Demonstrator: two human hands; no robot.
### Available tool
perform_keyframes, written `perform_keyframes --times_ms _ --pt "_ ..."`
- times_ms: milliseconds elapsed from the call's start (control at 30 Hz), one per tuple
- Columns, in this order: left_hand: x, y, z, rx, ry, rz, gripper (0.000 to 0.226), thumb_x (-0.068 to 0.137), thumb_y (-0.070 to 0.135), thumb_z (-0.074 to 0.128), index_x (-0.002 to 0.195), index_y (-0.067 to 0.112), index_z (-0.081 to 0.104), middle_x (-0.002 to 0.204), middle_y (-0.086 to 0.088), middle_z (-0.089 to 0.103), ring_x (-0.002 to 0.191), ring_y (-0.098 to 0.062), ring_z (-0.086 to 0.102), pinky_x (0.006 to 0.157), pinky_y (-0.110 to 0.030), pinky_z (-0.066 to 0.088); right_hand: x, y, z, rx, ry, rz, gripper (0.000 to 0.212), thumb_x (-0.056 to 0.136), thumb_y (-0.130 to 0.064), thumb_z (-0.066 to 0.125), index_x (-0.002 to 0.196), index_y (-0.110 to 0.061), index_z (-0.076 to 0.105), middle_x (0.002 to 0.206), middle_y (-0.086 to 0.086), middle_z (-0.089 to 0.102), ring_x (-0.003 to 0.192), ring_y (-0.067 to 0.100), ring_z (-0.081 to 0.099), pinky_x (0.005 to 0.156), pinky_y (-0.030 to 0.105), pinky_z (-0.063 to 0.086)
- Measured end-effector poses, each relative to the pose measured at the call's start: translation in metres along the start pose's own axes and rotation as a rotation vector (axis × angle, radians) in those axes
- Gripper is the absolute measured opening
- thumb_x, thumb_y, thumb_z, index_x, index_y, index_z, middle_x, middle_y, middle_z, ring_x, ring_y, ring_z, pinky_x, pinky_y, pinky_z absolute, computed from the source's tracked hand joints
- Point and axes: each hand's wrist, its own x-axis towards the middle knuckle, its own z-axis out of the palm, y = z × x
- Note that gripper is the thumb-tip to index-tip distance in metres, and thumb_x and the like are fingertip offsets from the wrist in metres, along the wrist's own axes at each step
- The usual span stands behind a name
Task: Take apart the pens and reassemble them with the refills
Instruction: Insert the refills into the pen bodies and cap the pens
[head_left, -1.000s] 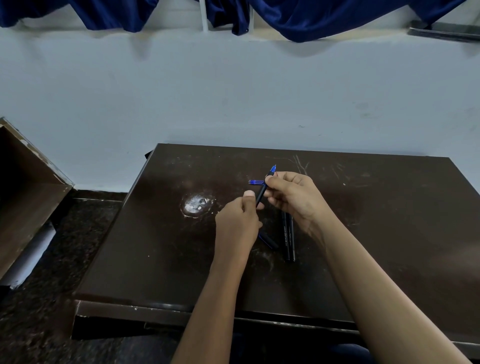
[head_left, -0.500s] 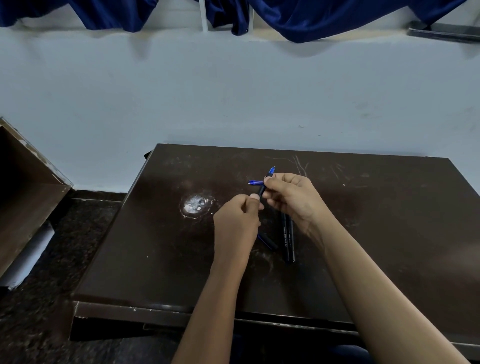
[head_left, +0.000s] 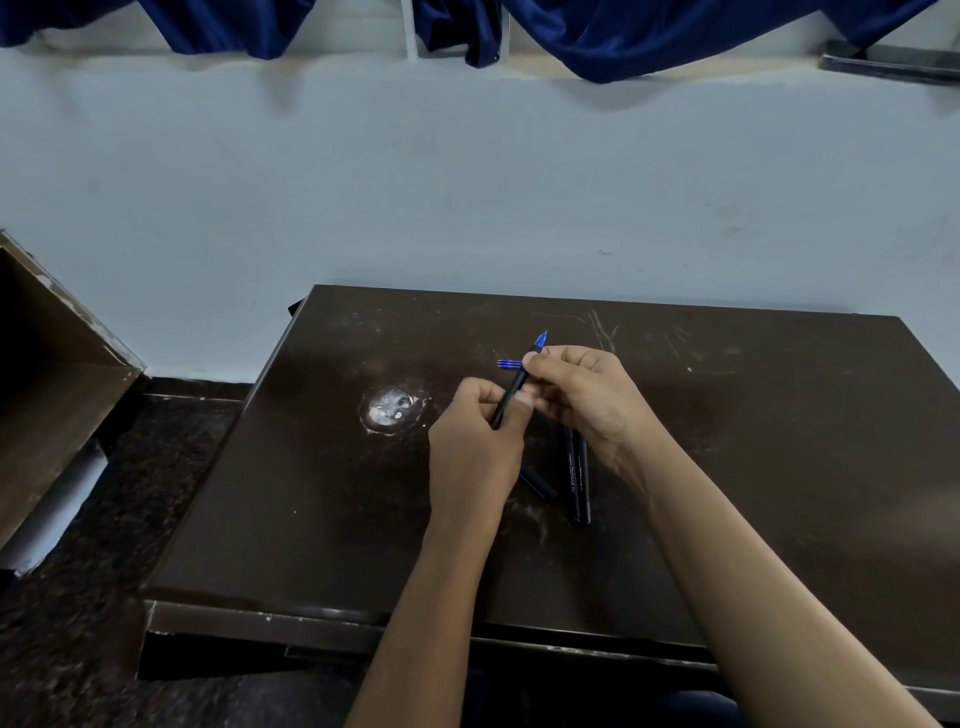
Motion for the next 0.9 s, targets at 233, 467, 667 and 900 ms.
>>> perform_keyframes --times_ms 233,467,667,900 --pt "0.0009 0.0033 0.0022 -0.073 -0.047 -0.062 0.028 0.097 0.025 0.045 0.076 0.023 0.063 0.079 0.003 0.07 0.061 -0.005 0.065 0.053 -0.016 0.042 -0.0013 0.0001 -0.0013 -0.041 -0.013 -0.012 0.021 0.09 -0.017 0.061 0.07 -0.01 0.062 0.062 0.003 0.059 0.058 0.009 0.053 0.061 0.018 0.049" --pt "0.0017 0.0049 0.0026 -0.109 -0.075 -0.127 0.039 0.103 0.03 0.033 0.092 0.012 0.066 0.073 0.002 0.068 0.059 -0.005 0.058 0.056 -0.013 0.041 -0.0021 0.0019 0.0038 -0.05 -0.022 -0.015 0.018 0.091 -0.018 0.06 0.082 -0.002 0.062 0.065 0.004 0.057 0.055 0.007 0.056 0.062 0.02 0.048" --pt "0.0014 0.0025 0.0015 -0.043 -0.075 -0.101 0.033 0.101 0.024 0.036 0.084 0.017 0.063 0.075 0.005 0.069 0.063 -0.004 0.056 0.059 -0.017 0.041 -0.0015 -0.0017 0.0 0.191 -0.135 0.076 0.023 0.094 -0.004 0.048 0.11 -0.006 0.065 0.109 0.013 0.07 0.097 0.023 0.066 0.089 0.034 0.049" --pt "0.0036 -0.0007 0.0 -0.06 -0.049 -0.096 0.026 0.098 0.018 0.041 0.088 0.016 0.065 0.076 0.007 0.069 0.068 -0.002 0.058 0.06 -0.014 0.04 -0.0017 0.0041 -0.0021 0.204 -0.147 0.024 0.011 0.092 -0.006 0.058 0.097 -0.004 0.067 0.089 0.007 0.072 0.07 0.011 0.069 0.07 0.022 0.052"
